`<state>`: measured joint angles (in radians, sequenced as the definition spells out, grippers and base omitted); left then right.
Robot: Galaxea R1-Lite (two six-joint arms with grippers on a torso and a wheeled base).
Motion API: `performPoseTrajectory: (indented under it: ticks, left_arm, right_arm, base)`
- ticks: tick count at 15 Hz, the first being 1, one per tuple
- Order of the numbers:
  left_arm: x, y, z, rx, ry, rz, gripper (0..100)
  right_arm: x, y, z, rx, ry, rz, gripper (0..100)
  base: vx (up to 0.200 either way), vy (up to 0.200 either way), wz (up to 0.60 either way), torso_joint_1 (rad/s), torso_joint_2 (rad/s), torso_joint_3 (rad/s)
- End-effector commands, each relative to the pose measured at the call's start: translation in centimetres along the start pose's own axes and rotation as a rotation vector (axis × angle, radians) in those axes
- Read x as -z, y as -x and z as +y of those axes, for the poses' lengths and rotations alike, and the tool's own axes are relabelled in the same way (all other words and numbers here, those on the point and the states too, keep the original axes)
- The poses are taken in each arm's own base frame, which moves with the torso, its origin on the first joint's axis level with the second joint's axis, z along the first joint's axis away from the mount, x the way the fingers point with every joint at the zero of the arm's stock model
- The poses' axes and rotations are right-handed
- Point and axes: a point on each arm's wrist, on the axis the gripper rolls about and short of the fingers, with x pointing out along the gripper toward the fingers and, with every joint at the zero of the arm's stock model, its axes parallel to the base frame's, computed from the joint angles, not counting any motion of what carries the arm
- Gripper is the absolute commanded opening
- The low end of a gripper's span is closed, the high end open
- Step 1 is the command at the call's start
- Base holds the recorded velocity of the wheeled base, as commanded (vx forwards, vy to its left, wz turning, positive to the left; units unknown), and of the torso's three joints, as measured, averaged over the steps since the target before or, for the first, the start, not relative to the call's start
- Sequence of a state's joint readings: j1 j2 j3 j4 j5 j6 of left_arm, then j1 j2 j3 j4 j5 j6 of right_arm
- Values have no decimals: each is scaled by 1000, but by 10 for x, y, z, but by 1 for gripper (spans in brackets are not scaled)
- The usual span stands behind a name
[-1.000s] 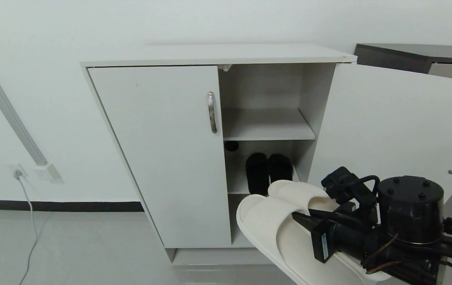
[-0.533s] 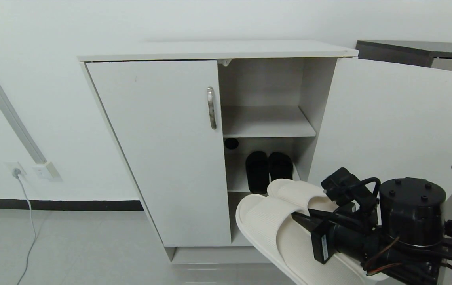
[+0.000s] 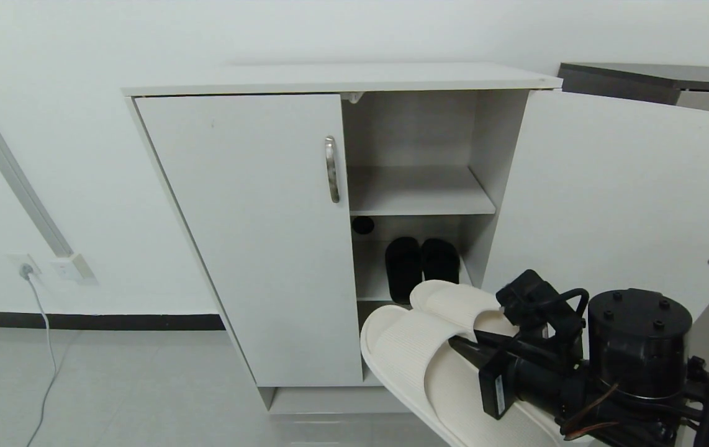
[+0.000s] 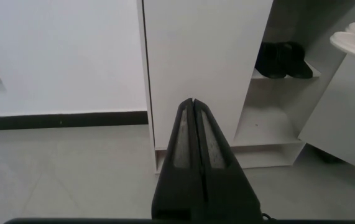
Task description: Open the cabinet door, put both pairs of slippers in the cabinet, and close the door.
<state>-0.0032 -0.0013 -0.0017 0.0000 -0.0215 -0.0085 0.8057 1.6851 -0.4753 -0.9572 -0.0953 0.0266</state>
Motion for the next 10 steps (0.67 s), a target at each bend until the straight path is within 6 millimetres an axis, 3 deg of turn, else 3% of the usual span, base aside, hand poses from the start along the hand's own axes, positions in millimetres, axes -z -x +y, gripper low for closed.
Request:
performPoseTrajectory:
  ticks: [1,2,7,10]
  left_arm:
    - [0,0,0,0,1,1,0]
    - [0,0,0,0,1,0,0]
    - [0,0,0,0,-1,1,0]
    - [0,0,0,0,-1,1,0]
  right_arm:
    - [6,-2,2,-10,10,21,0]
    - [7,-2,2,-16,10,21,0]
    - [13,-10,6,-19,30,3,0]
    - [1,-43,20,138,-19,-87,0]
  base:
    - [0,0,0,0,0,0]
    - [0,0,-600,2,2,2]
    - [0,0,0,0,0,0]
    - [0,0,0,0,0,0]
